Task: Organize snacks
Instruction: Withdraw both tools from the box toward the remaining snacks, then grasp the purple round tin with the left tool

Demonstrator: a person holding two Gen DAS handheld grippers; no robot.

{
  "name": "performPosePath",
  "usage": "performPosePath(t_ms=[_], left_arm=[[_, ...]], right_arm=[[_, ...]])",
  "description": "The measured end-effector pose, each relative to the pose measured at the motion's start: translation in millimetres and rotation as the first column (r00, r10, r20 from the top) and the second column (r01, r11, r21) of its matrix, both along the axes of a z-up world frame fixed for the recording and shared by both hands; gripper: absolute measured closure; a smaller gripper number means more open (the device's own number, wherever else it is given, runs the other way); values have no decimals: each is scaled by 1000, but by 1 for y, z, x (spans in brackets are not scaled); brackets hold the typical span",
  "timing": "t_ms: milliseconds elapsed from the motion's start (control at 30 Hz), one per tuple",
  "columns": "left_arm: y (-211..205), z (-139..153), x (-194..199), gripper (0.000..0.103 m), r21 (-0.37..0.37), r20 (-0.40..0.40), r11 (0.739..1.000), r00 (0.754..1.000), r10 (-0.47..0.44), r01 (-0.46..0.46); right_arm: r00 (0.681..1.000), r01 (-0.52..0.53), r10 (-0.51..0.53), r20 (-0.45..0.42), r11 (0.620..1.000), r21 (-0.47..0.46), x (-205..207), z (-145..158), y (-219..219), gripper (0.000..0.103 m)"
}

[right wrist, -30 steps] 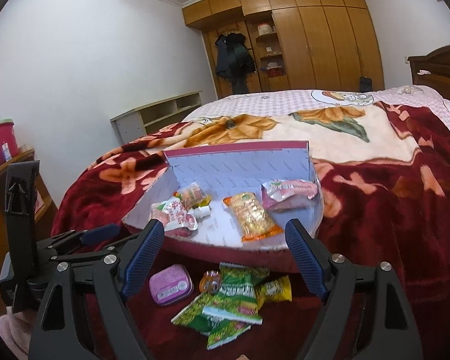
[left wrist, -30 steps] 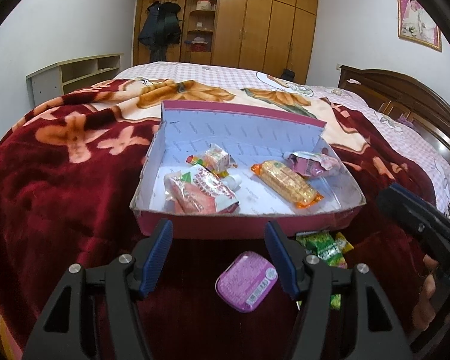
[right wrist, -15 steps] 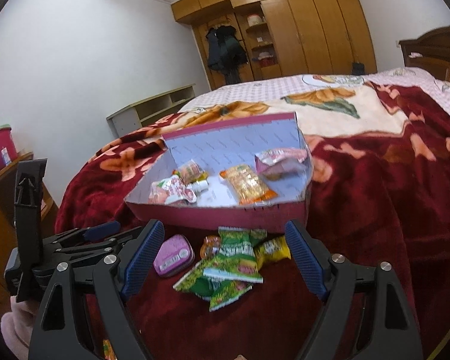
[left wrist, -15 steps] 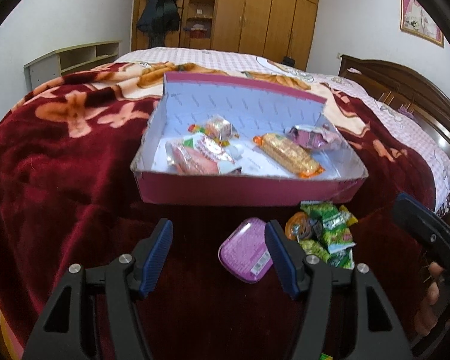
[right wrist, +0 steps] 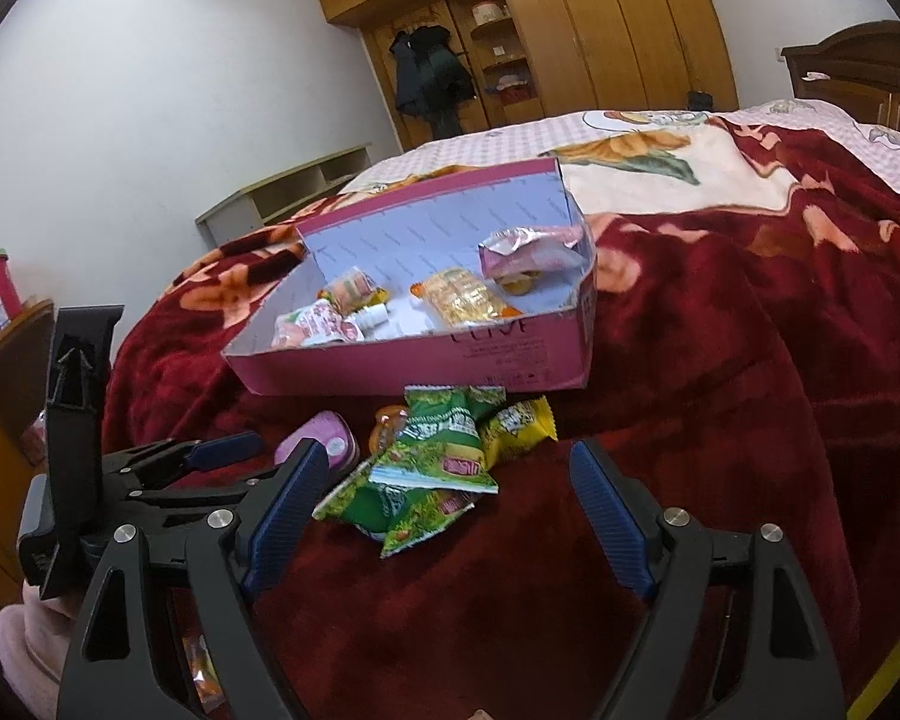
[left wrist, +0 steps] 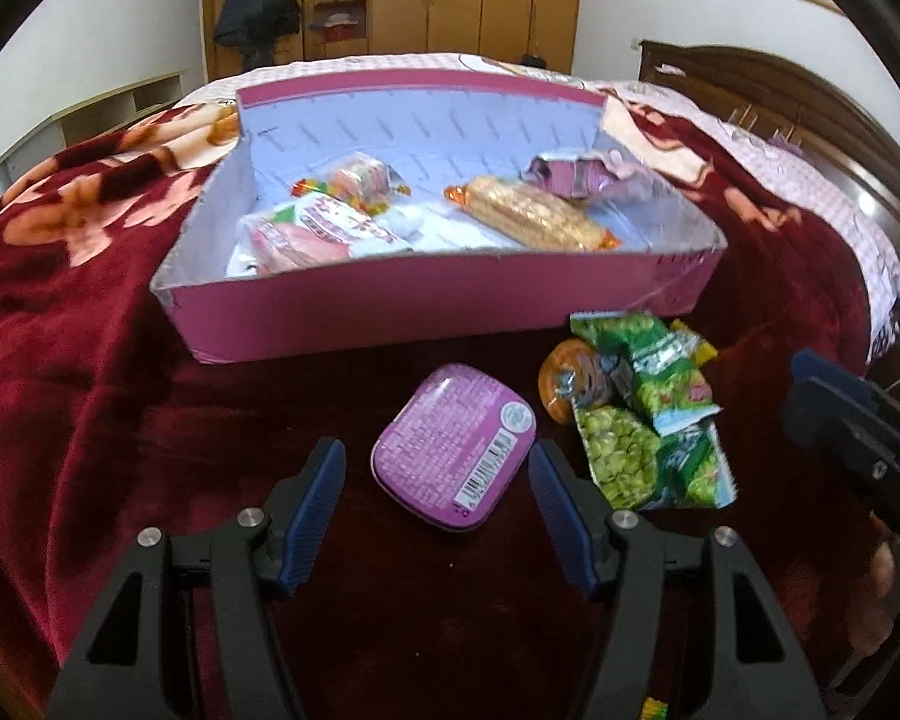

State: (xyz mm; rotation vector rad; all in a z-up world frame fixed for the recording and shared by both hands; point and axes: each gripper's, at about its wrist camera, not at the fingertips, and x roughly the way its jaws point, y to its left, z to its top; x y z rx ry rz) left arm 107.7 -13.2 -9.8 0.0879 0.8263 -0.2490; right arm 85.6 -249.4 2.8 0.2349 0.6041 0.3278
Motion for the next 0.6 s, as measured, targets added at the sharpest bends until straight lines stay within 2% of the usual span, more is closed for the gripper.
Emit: performPosePath(t_ms=[333, 600], left_arm=[[-9, -13, 15, 36, 25, -8, 1000, 1000, 1, -1], [-7, -16, 21, 36, 11, -24, 1000, 999, 28, -28]], right_arm=[[1000, -16, 16, -21, 1000, 4, 3, -11, 3, 18], [999, -18, 19, -41, 1000, 14, 4, -17, 4, 18]])
